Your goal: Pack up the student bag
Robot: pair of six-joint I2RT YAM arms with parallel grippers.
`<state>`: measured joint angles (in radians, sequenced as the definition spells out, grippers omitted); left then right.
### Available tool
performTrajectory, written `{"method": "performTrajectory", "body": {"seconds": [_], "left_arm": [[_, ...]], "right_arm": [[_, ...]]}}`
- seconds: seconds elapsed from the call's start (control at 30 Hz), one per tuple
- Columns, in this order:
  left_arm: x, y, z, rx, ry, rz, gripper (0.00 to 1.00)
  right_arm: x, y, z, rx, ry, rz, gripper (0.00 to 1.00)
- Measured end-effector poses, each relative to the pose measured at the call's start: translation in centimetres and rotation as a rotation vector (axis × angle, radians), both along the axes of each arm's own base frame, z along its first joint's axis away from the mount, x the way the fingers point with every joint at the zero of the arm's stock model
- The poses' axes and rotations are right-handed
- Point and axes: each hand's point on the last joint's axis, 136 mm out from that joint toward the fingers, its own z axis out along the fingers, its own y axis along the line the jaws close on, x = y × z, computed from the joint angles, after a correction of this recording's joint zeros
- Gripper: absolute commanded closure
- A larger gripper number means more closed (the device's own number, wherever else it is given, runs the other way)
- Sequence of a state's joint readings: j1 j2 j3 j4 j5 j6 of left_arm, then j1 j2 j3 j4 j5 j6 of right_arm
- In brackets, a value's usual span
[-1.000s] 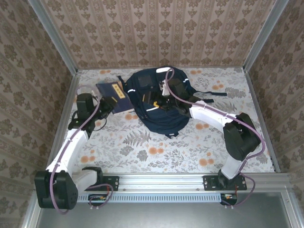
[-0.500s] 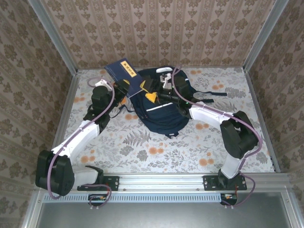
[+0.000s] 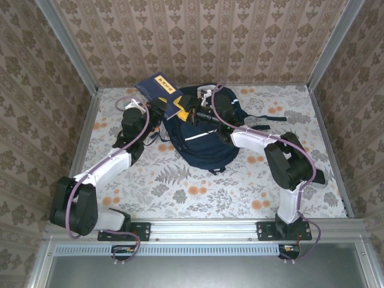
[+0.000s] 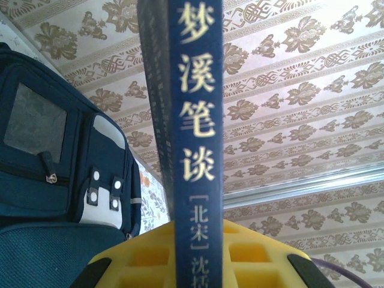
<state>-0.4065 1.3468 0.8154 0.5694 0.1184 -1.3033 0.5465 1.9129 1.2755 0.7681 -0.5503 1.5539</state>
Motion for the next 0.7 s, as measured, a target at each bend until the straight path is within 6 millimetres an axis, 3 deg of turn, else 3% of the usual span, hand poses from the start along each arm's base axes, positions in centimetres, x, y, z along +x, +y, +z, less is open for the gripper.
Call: {"method": "performTrajectory", "body": {"seconds": [0.13,0.3,0.53,0.63,0.7], "left_arm": [[0.0,0.0,0.3,-0.018,-0.007,0.001,0.94],[0.0,-0.1,-0.2,-0.01,0.014,-0.002,0.79],[-0.8,-0.2,-1.8,0.051,0.044,-0.028,0.27],[-2.0,0.3,-3.7,0.163,0.105,-0.038,0.14],[-2.8,0.8,-5.1,0.26,0.159,-0.045,0.13]], "right_arm": [[0.4,-0.4,0.0,0.014,0.012,-0.02,0.68],[0.8,-1.1,-0.9,0.001,0.023,-0.05,0.9],[1.3,-3.9,-2.6,-0.091,0.012,-0.129,0.98],[1.3,-6.1,-4.1,-0.189,0.017,-0.174,0.98],[1.0,-7.8,-4.9,-0.27,0.014,-0.208,0.98]]}}
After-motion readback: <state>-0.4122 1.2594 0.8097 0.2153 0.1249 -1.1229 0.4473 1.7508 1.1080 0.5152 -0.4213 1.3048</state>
